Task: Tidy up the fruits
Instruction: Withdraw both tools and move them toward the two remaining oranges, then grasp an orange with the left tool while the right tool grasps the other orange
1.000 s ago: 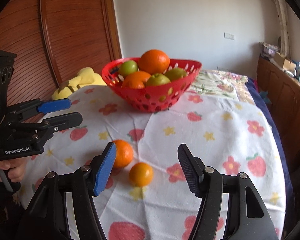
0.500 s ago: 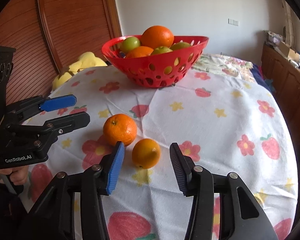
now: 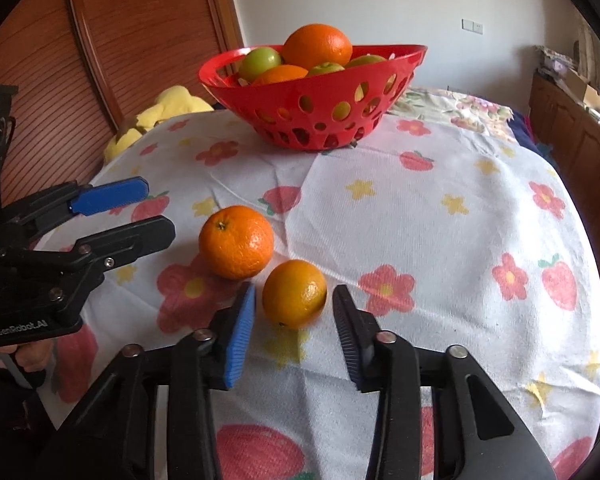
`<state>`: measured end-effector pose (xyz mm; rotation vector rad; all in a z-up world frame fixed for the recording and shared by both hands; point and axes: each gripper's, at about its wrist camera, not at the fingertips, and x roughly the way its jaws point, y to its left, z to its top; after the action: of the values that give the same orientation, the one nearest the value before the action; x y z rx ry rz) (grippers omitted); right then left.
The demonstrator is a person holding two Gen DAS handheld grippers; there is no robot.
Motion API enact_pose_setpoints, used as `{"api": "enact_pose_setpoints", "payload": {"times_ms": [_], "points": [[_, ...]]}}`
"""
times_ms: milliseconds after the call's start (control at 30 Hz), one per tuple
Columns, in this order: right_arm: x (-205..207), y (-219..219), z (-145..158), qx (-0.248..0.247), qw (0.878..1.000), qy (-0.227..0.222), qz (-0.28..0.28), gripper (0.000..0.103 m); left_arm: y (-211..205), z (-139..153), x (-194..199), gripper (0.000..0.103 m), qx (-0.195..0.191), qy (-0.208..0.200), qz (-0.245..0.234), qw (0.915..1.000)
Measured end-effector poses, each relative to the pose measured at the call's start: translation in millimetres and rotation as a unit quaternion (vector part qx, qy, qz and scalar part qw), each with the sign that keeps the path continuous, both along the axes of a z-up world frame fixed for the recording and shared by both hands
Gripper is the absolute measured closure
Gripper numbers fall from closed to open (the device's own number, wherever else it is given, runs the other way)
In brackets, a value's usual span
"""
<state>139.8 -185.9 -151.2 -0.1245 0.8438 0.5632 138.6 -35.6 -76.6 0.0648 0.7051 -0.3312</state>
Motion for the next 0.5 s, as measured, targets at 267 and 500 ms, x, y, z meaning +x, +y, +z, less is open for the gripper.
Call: {"api": "enact_pose_setpoints", "payload": {"times_ms": [267, 500], "points": [[-5.1, -7.2, 2.3, -0.003, 1.000, -0.010, -0.006, 0.070, -18.3, 0.5, 4.0, 0.041, 0.009, 0.013, -0.031, 0.9994], [-17.0, -22.7, 2.9, 0.005, 1.000, -0.013, -0.017, 0.070, -35.1, -5.1, 11.2, 0.040, 0.024, 0.031, -0.049, 0.9980]]}}
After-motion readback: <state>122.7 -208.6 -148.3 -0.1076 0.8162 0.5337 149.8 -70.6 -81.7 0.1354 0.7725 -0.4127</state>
